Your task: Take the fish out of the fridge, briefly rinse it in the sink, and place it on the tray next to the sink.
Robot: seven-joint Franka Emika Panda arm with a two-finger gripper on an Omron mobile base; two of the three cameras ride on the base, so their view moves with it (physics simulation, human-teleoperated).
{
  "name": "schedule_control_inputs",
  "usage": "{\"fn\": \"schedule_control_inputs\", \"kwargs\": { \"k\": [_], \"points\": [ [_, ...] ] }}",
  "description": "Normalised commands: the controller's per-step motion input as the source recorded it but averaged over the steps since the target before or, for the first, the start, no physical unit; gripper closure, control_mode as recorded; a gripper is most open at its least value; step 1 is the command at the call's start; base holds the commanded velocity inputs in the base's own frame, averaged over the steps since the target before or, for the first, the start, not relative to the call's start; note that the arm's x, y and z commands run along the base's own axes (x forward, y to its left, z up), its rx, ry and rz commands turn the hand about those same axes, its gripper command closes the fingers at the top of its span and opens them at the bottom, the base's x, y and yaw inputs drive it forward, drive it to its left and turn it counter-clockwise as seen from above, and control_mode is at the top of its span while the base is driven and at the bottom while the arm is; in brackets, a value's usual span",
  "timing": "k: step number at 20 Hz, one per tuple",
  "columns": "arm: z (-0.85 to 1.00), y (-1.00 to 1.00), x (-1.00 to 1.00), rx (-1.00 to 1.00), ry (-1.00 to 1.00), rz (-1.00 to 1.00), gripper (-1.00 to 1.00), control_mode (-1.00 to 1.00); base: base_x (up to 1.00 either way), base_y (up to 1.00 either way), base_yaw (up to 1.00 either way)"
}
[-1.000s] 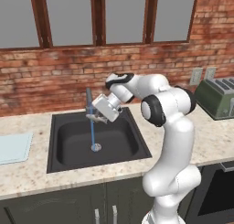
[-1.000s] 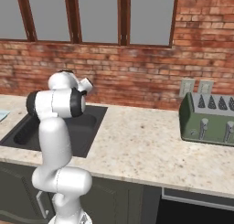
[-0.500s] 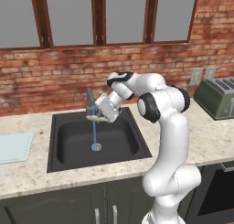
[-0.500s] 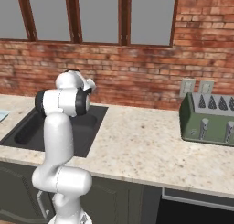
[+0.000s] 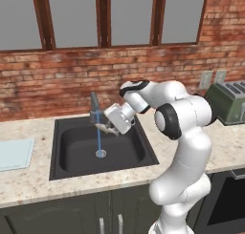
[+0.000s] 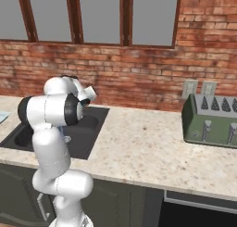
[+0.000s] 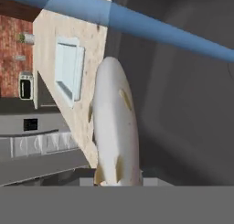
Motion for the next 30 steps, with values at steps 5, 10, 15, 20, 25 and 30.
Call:
{"fn": "schedule_control_inputs", "kwargs": {
  "k": [5, 10, 15, 20, 25, 30],
  "points": [
    [-0.04, -0.04, 0.17, 0.00, -0.13, -0.64, 1.00, -1.00, 0.00, 0.00, 0.00],
    [-0.01, 0.00, 0.91, 0.00, 0.04, -0.36, 1.00, -1.00, 0.00, 0.00, 0.00],
    [0.00, 0.23, 0.52, 0.01, 0.27, 0.03, 1.00, -1.00, 0.00, 0.00, 0.00],
    [0.00, 0.69, -0.40, 0.00, 0.33, 0.52, 1.00, -1.00, 0.00, 0.00, 0.00],
    [0.28, 0.78, -0.62, 0.00, 0.30, 0.51, 1.00, -1.00, 0.00, 0.00, 0.00],
    [1.00, 0.17, -1.00, 0.00, 0.00, -0.08, 1.00, -1.00, 0.00, 0.00, 0.00]
  ]
}}
